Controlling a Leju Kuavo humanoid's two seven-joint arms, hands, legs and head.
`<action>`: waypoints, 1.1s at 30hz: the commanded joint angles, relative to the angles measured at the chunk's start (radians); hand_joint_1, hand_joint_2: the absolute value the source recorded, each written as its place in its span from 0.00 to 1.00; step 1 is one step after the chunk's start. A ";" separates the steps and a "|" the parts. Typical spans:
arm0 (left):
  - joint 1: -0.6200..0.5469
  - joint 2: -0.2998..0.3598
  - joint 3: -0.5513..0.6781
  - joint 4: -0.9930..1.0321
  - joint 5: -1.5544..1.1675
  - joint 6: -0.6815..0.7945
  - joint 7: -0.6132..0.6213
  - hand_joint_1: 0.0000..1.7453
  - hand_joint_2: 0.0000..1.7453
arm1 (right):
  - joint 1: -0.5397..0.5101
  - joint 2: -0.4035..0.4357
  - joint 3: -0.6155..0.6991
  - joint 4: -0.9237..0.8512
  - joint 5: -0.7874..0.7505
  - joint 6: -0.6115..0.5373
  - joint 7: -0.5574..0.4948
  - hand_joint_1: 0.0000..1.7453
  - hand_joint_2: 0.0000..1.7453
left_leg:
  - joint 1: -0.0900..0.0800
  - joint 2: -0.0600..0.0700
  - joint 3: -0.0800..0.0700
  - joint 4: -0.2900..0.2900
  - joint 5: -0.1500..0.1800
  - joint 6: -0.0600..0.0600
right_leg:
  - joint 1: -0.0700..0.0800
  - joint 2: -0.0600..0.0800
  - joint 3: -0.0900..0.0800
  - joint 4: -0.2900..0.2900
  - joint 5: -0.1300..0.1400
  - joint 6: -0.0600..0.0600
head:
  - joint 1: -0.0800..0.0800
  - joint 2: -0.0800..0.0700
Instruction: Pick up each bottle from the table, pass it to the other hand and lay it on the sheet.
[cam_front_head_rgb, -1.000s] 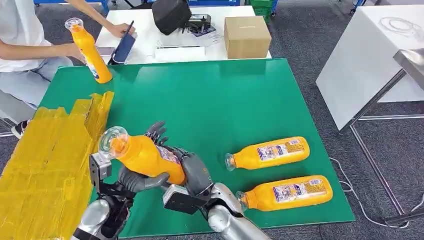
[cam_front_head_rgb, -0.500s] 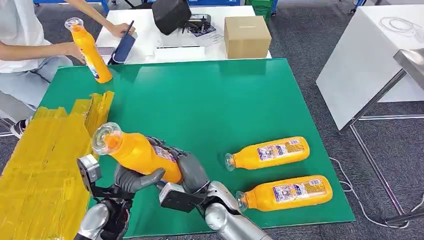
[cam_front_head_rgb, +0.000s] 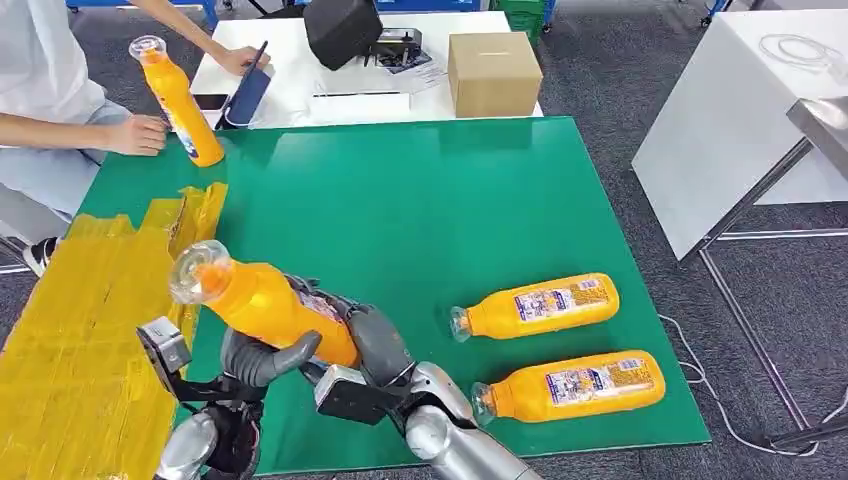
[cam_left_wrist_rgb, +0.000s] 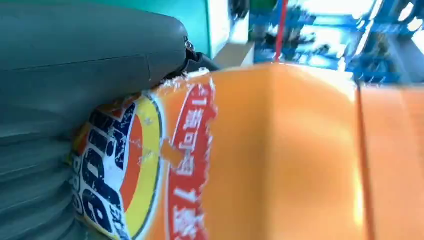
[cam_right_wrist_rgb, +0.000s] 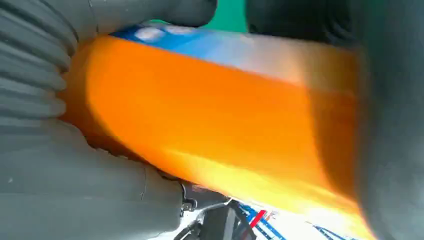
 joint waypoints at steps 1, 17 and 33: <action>-0.066 -0.005 0.103 -0.030 -0.275 0.287 -0.115 1.00 1.00 | 0.095 -0.094 -0.098 -0.245 -0.005 -0.072 -0.004 0.00 1.00 | 0.001 -0.004 0.000 0.001 -0.001 0.000 | 0.001 -0.005 0.003 0.000 -0.001 -0.001 | 0.000 0.000; -0.157 0.046 0.268 0.288 -1.406 0.732 0.140 1.00 1.00 | 0.204 -0.160 -0.205 -0.665 -0.110 -0.082 -0.062 0.00 1.00 | 0.001 -0.003 0.002 -0.001 0.000 0.000 | 0.001 -0.004 0.004 -0.001 -0.001 -0.002 | 0.000 0.000; -0.225 0.304 0.189 0.640 -1.866 0.725 0.520 1.00 1.00 | 0.235 -0.195 -0.257 -0.805 -0.162 -0.045 -0.073 0.00 1.00 | 0.002 0.002 0.003 -0.001 -0.001 -0.001 | 0.002 0.001 0.004 -0.001 0.000 -0.002 | 0.000 0.000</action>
